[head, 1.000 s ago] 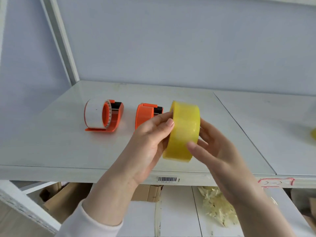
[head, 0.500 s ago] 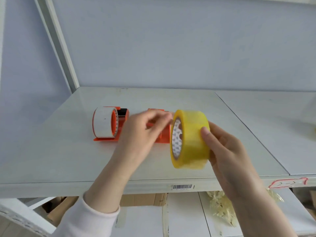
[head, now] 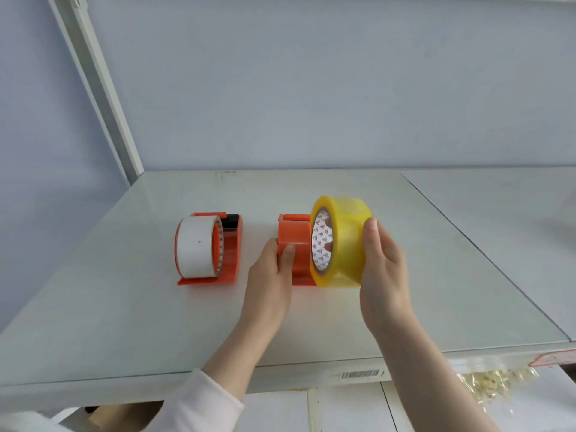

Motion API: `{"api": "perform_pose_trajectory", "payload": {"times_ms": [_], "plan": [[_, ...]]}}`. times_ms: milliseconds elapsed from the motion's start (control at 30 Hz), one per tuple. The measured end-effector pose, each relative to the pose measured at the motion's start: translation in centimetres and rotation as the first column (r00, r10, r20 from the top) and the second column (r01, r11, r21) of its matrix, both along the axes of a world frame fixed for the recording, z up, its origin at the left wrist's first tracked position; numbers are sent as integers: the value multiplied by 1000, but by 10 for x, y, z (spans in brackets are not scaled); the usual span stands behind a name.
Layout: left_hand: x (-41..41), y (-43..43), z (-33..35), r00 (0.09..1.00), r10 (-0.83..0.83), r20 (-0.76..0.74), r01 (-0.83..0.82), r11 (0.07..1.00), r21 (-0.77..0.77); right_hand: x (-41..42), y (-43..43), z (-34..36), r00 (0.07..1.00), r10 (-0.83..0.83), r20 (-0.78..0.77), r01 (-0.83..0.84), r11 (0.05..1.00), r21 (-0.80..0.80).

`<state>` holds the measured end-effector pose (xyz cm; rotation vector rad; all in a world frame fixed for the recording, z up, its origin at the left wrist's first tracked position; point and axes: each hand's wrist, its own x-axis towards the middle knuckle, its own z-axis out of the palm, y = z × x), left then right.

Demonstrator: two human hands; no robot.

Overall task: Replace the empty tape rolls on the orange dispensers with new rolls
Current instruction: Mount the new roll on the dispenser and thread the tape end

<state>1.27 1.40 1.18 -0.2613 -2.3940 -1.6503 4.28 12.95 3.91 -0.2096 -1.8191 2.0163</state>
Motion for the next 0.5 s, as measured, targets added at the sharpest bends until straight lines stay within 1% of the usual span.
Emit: {"api": "perform_pose_trajectory", "payload": {"times_ms": [100,200,500], "plan": [[2,10,1,999,-1,-41,6,991,134,-6,-5,-11,1000,-8,-2,8,1000,24],[-1,17,9,997,66,-46,-55,977,207,-7,-12,-16,1000,0,-18,1,996,94],[-6,24,27,982,188,-8,-185,973,136,-10,-12,-24,997,-63,-35,68,978,195]]}}
